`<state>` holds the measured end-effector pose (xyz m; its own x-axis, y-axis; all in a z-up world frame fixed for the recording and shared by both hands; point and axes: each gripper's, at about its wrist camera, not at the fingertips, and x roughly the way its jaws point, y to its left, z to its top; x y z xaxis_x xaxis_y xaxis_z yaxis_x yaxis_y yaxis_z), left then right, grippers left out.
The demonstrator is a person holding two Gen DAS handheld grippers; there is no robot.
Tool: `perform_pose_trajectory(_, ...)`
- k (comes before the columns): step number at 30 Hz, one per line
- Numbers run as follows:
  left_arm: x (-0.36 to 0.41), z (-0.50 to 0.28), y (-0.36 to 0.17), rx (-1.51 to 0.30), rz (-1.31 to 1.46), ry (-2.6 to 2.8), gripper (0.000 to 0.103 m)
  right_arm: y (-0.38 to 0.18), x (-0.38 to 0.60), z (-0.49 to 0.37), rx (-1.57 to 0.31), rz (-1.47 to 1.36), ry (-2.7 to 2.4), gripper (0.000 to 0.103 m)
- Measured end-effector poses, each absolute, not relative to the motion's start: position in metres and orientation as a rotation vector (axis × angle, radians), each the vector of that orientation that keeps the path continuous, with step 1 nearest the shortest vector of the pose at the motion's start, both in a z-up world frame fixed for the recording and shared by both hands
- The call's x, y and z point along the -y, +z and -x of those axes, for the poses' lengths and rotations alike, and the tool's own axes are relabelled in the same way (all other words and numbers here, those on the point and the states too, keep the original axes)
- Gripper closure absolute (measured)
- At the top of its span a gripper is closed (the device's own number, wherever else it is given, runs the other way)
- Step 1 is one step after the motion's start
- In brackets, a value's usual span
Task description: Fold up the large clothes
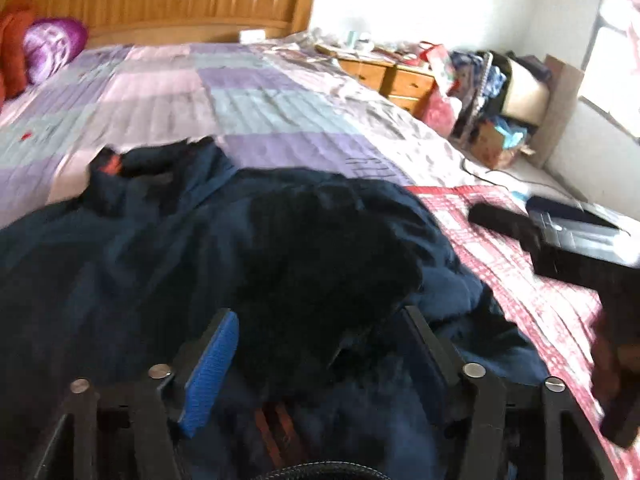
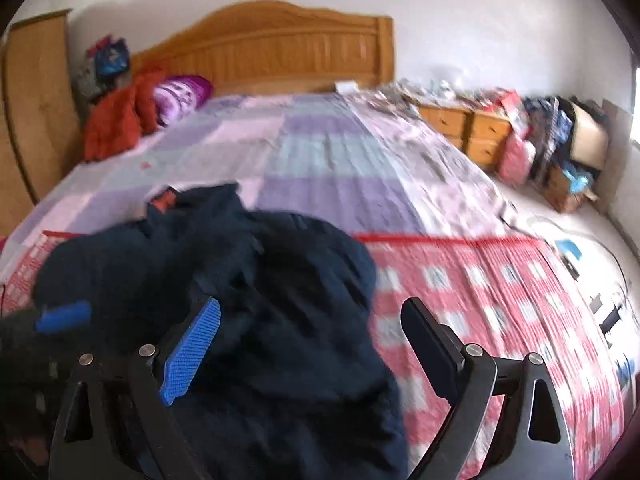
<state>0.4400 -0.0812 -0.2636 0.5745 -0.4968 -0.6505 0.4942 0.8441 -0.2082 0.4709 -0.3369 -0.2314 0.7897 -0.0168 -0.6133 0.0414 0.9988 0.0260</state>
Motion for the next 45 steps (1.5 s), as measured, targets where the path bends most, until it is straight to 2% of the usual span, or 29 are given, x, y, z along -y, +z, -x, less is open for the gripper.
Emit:
perform_pose_trajectory(4,0.027,-0.446,-0.254,-0.715,0.011,-0.421,0.033,-0.219,0.286,-0.487,-0.630,0.040,0.061,0.009)
perform_pose_trajectory(7,-0.024,-0.479,-0.248,-0.681,0.042,-0.221,0.033,-0.225,0.246,-0.503,-0.638,0.086,0.125,0.009)
perform_pose_trajectory(10,-0.060,-0.528,-0.265,-0.748,0.046,-0.086,0.033,-0.244,0.205,-0.528,-0.670,0.162,0.173,0.009)
perform_pose_trajectory(12,-0.082,-0.563,-0.298,-0.887,0.041,-0.004,0.032,-0.272,0.191,-0.556,-0.756,0.228,0.139,0.009)
perform_pose_trajectory(13,-0.094,-0.576,-0.315,-0.942,0.064,0.009,0.027,-0.294,0.200,-0.574,-0.837,0.243,0.070,0.009)
perform_pose_trajectory(15,-0.113,-0.593,-0.338,-0.988,0.136,0.001,0.005,-0.322,0.239,-0.592,-0.925,0.081,0.038,0.009)
perform_pose_trajectory(17,-0.109,-0.604,-0.345,-1.005,0.085,0.008,0.000,-0.335,0.272,-0.595,-0.947,-0.021,-0.032,0.005)
perform_pose_trajectory(20,-0.094,-0.615,-0.352,-1.001,0.005,0.005,0.000,-0.340,0.262,-0.593,-0.918,0.091,-0.027,0.005)
perform_pose_trajectory(23,-0.108,-0.616,-0.353,-1.009,0.073,-0.023,0.000,-0.344,0.259,-0.596,-0.919,0.095,-0.039,0.004)
perform_pose_trajectory(28,-0.121,-0.583,-0.308,-0.870,-0.003,-0.010,0.001,-0.330,0.257,-0.584,-0.879,0.151,-0.057,0.004)
perform_pose_trajectory(32,-0.112,-0.563,-0.274,-0.758,0.009,-0.114,0.001,-0.278,0.223,-0.539,-0.588,0.230,-0.069,0.004)
perform_pose_trajectory(35,-0.078,-0.581,-0.276,-0.783,-0.008,-0.176,0.001,-0.260,0.165,-0.542,-0.523,0.265,0.095,0.003)
perform_pose_trajectory(40,-0.065,-0.618,-0.331,-0.982,0.023,-0.093,0.000,-0.305,0.104,-0.598,-0.789,0.308,0.231,0.004)
perform_pose_trajectory(42,-0.072,-0.620,-0.338,-0.974,0.036,-0.079,0.000,-0.327,0.132,-0.615,-0.828,0.345,0.145,0.004)
perform_pose_trajectory(45,-0.075,-0.631,-0.340,-0.965,0.014,-0.073,0.000,-0.331,0.189,-0.635,-0.836,0.231,0.108,0.003)
